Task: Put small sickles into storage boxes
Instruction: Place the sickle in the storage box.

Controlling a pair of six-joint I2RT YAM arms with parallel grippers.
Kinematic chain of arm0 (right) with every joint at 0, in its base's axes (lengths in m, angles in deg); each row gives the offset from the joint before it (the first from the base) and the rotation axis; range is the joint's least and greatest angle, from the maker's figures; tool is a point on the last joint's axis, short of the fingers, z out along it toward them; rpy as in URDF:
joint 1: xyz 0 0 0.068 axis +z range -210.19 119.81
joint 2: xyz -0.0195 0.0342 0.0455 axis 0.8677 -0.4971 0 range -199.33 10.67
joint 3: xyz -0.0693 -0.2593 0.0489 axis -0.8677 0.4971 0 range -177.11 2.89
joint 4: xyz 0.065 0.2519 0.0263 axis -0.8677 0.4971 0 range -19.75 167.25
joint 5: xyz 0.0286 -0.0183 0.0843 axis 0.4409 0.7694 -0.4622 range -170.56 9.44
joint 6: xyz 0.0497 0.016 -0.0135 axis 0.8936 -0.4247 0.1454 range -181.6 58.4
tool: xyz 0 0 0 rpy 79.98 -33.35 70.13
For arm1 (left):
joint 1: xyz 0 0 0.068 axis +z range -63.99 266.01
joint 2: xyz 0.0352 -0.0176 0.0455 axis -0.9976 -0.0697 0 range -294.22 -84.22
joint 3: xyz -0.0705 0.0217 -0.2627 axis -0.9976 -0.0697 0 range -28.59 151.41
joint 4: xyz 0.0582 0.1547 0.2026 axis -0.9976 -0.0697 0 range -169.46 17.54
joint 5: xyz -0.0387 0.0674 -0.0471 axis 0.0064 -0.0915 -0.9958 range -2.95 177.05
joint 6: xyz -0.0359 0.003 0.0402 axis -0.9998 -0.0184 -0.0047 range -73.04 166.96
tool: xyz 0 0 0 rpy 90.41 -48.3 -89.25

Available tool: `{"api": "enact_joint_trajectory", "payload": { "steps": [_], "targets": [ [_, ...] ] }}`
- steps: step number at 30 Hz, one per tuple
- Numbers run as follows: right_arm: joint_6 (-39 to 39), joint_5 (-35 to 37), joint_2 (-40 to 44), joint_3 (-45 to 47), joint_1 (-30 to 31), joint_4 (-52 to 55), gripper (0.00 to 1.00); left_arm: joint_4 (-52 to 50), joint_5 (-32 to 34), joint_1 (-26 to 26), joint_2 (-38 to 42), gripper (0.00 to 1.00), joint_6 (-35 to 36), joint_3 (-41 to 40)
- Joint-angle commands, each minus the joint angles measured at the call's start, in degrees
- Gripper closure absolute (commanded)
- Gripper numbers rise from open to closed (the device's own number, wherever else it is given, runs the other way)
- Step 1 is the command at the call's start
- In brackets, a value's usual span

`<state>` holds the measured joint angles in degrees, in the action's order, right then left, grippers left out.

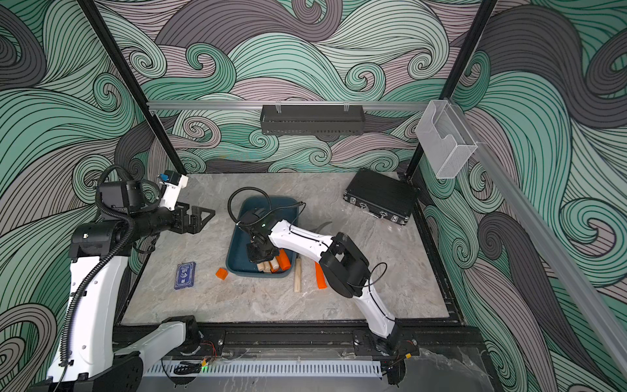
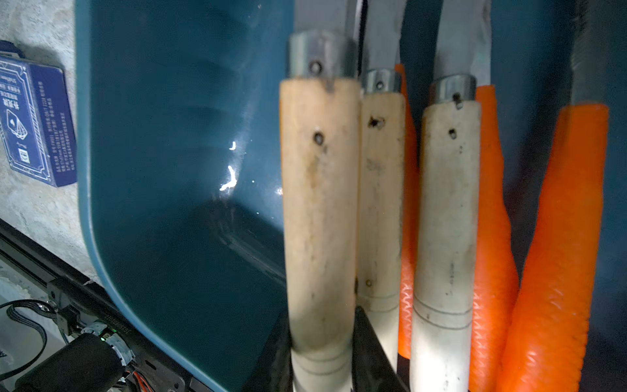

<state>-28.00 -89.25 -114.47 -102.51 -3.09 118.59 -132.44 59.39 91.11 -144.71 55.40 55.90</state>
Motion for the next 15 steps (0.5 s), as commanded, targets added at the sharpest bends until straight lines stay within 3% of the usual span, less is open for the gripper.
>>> {"api": "enact_joint_trajectory", "payload": {
  "steps": [1,8,15],
  "targets": [
    [0.2,1.6,-1.3,-1.1,0.3,1.7,0.76,-1.2,-1.4,-0.2,0.7,0.02,0.0,0.6],
    [0.1,1.8,-1.9,-1.8,0.3,2.6,0.65,-1.3,-1.6,-0.2,0.5,0.01,0.2,1.0],
    [-0.3,2.5,-1.1,-2.8,0.5,2.9,0.63,-1.8,-1.4,-0.2,0.6,0.02,0.5,1.6]
  ]
}}
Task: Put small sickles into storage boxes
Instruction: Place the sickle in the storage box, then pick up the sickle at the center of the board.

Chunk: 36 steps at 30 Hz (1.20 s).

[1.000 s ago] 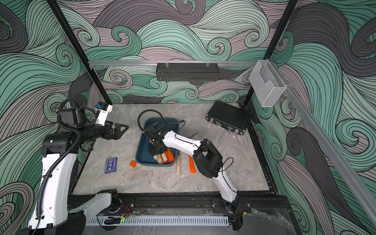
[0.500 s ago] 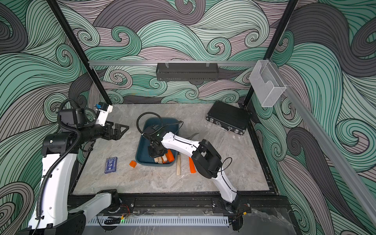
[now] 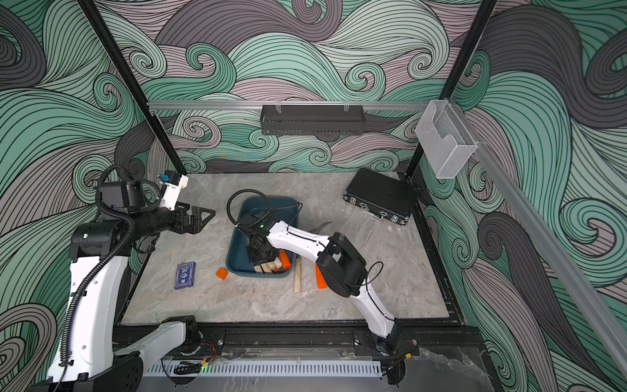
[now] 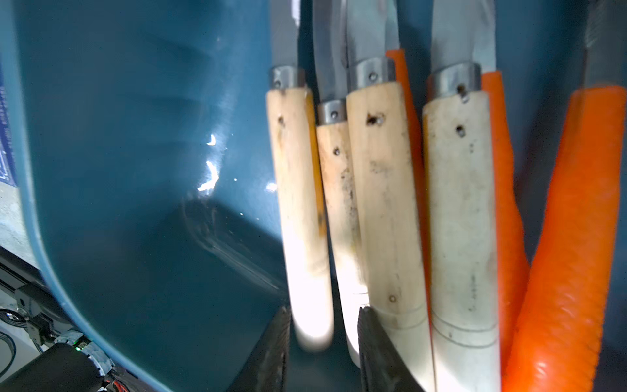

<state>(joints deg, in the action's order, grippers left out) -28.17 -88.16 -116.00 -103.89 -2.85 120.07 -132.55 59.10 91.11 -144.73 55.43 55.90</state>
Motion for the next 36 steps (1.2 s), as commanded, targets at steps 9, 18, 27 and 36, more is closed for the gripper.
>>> {"api": "enact_joint_trajectory", "payload": {
  "steps": [9,18,27,36],
  "targets": [
    [-2.5,8.1,7.3,-0.5,0.3,1.4,0.63,-1.6,-0.4,-0.3,1.2,0.01,1.1,1.8],
    [-6.2,26.5,23.0,9.1,0.3,0.7,0.63,-1.8,0.0,-0.2,1.4,0.01,1.3,1.8],
    [-6.0,29.0,40.8,25.4,-7.9,-0.3,0.02,-2.2,0.3,-0.2,1.7,0.01,0.7,2.1],
    [-7.5,20.8,47.1,37.8,-10.8,0.3,0.03,-3.1,1.5,-0.2,1.7,0.01,1.6,1.6]
  ]
}}
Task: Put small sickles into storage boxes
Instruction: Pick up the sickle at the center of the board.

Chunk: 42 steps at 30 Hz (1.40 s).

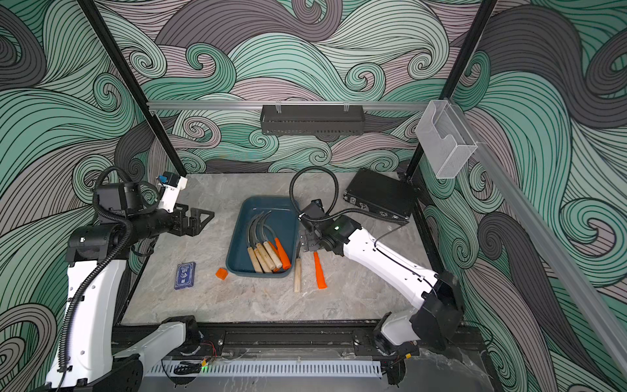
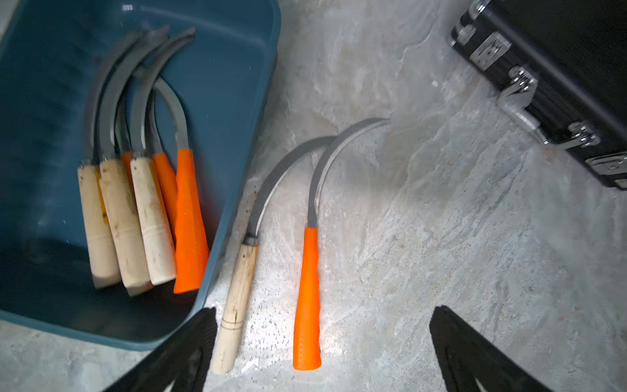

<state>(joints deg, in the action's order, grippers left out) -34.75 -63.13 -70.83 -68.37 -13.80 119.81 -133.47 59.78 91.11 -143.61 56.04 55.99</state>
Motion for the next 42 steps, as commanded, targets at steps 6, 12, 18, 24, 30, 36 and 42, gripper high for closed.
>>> {"api": "enact_joint_trajectory", "payload": {
  "steps": [6,12,18,24,30,36,42],
  "targets": [
    [-0.4,-5.7,4.1,8.8,0.2,0.3,0.15,-2.2,1.2,-0.2,0.7,0.01,1.2,1.1],
    [-0.4,-9.1,0.4,9.7,0.2,0.3,0.25,-1.9,1.9,-0.2,1.3,0.01,2.0,-0.5],
    [0.2,-10.7,-5.3,9.6,0.1,0.2,0.3,-2.1,1.6,-0.2,1.7,0.01,2.4,-1.3],
    [1.3,-11.8,-8.7,10.7,0.1,-1.2,0.33,-1.7,0.6,-0.2,2.1,0.01,2.3,-2.7],
    [1.3,-12.7,-11.1,11.6,-0.3,-2.2,0.34,-1.9,-0.4,-0.2,1.6,0.01,2.6,-3.1],
    [1.6,-13.1,-12.8,12.6,-1.0,-3.6,0.36,-2.0,-0.9,-0.2,1.3,0.01,3.2,-3.7],
    [1.4,-14.1,-14.5,13.0,-1.6,-4.8,0.37,-2.1,-1.0,-0.2,1.4,0.01,3.4,-3.9]
  ]
}}
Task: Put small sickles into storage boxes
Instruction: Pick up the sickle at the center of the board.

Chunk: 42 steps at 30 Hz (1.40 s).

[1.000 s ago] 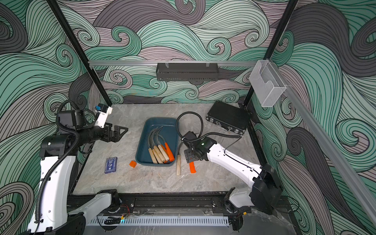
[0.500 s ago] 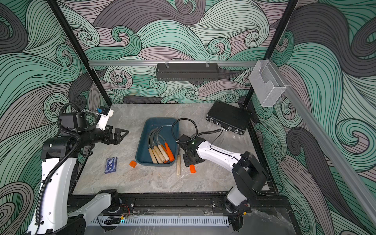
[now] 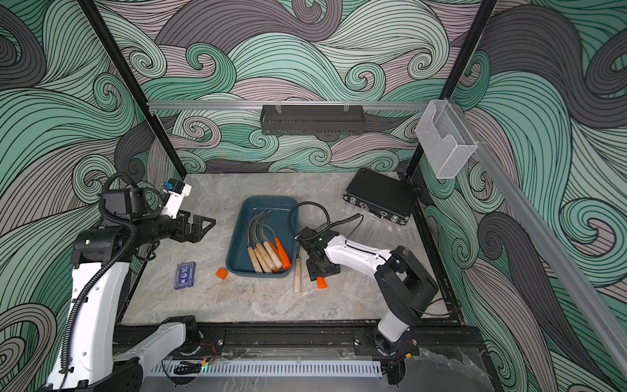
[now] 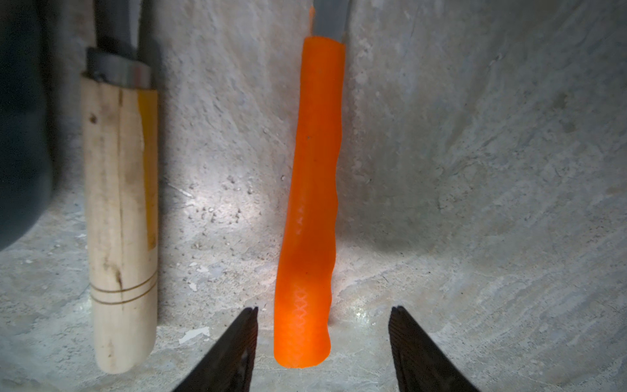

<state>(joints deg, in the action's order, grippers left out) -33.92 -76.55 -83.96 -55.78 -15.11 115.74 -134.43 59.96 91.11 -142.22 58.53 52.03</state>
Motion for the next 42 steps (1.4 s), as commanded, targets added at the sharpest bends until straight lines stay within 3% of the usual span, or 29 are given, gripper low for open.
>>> {"api": "enact_joint_trajectory", "payload": {
  "steps": [1,24,34,42],
  "targets": [
    [0.4,-1.0,-1.6,0.4,-0.3,-1.1,0.38,-1.1,-1.1,-0.2,0.1,0.01,0.9,0.0],
    [0.6,-4.4,-6.7,2.3,-1.5,-5.8,0.46,-1.2,-1.0,-0.2,0.3,0.01,0.9,-0.2],
    [1.6,-2.3,-8.5,3.6,-1.5,-6.2,0.56,-1.0,-1.2,-0.2,0.2,0.01,0.5,0.1],
    [1.7,-1.7,-9.5,4.2,-1.6,-6.9,0.7,-1.1,-1.2,-0.2,0.2,0.01,0.0,0.5]
  ]
}}
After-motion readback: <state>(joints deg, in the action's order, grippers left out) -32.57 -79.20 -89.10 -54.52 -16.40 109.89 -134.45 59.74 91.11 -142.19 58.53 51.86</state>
